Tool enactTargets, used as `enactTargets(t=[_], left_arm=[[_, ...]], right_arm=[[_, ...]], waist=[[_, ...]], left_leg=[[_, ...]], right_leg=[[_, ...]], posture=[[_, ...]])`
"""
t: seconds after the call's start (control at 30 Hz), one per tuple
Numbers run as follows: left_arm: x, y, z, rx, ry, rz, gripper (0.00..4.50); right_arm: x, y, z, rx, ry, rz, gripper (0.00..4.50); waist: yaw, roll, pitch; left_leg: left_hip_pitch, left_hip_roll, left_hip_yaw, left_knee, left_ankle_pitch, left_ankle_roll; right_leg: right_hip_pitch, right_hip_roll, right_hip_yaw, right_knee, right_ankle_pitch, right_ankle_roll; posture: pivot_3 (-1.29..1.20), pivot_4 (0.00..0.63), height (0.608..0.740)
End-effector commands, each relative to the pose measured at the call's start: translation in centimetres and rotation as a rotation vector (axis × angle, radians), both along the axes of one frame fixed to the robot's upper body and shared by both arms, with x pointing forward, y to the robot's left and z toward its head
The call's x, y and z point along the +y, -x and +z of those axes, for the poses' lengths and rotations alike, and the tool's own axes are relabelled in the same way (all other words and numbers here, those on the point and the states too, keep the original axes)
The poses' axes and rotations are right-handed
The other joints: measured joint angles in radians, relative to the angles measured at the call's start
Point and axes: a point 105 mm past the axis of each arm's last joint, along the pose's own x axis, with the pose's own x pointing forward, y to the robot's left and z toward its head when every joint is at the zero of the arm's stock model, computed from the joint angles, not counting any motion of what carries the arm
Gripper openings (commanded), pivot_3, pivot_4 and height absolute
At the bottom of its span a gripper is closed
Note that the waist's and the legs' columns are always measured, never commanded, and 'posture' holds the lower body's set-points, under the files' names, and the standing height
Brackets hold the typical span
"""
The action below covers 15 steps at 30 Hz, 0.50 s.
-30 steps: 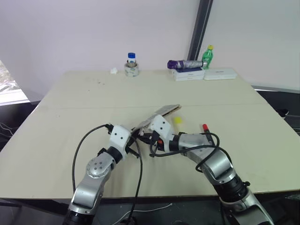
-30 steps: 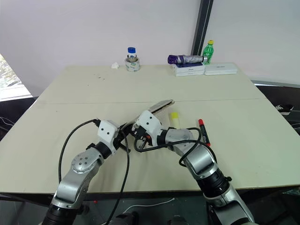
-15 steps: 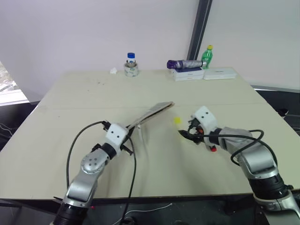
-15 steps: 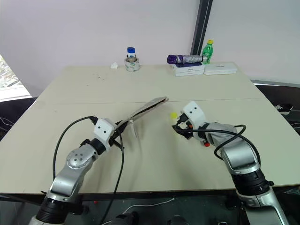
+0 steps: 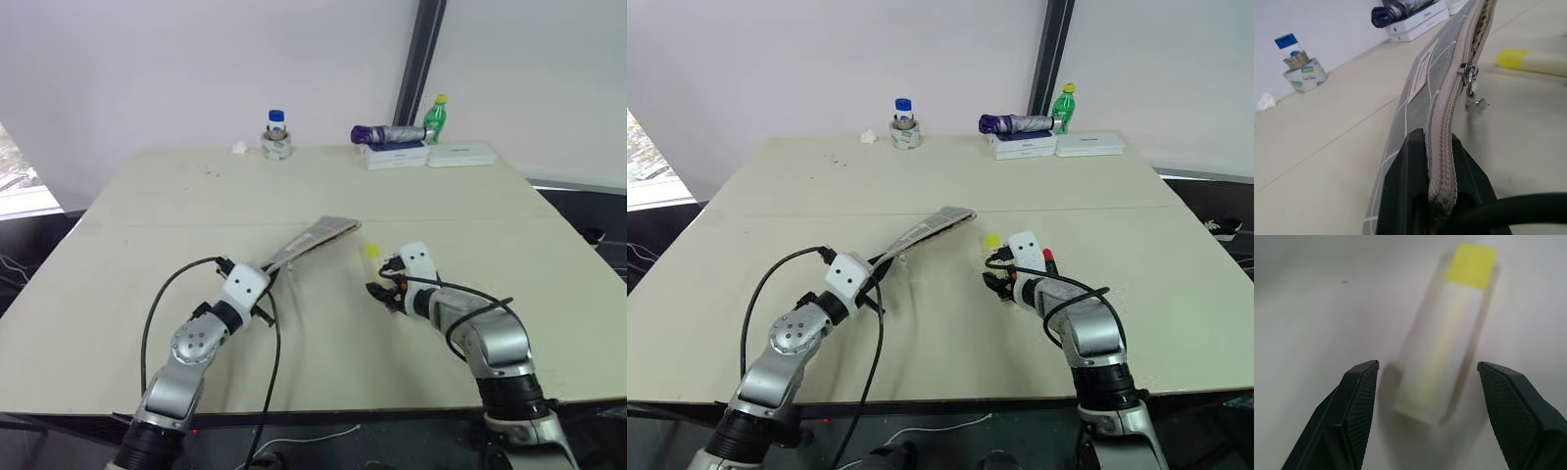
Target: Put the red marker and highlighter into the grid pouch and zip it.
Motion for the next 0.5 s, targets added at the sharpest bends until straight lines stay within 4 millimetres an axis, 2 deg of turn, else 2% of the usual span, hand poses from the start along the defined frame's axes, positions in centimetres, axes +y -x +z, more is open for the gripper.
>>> enactTargets(t=[0.03,0.13,0.3,0.4,0.5], left_arm=[[0.1,0.0,0.8,-0.027,0.041,0.028,0.0],[0.3,0.0,0.9,-0.024,0.051,0.037,0.0],[0.3,-0.1,0.8,-0.015,0.054,0.035,0.0],[0.5,-0.2,0.9,-0.009,0.067,0.037,0.0],[0.3,-0.2,0.8,-0.006,0.066,0.026,0.0]], right_arm=[[0.1,-0.5,0.7,-0.054,0.033,-0.002,2.41],[0.2,-0.4,1.2,-0.083,0.054,0.017,0.94],[-1.0,-0.1,4.1,-0.184,0.187,0.115,0.88],[-1.6,1.4,6.1,-0.226,0.259,0.277,0.88],[-1.5,3.1,8.0,-0.256,0.255,0.403,0.88]], waist=[[0.0,0.0,0.0],[-0.002,0.0,0.0],[0.0,0.0,0.0],[0.003,0.0,0.0],[-0.003,0.0,0.0]], left_leg=[[0.0,0.0,0.0,0.0,0.0,0.0],[0.0,0.0,0.0,0.0,0.0,0.0],[0.0,0.0,0.0,0.0,0.0,0.0],[0.0,0.0,0.0,0.001,0.0,0.0],[0.0,0.0,0.0,0.0,0.0,0.0]], right_leg=[[0.0,0.0,0.0,0.0,0.0,0.0],[0.0,0.0,0.0,0.0,0.0,0.0],[0.0,0.0,0.0,0.0,0.0,0.0],[0.0,0.0,0.0,0.0,0.0,0.0],[0.001,0.0,-0.001,-0.001,0.0,0.0]], posture=[[0.0,0.15,0.74],[0.0,0.15,0.74],[0.0,0.15,0.74],[0.0,0.15,0.74],[0.0,0.15,0.74]])
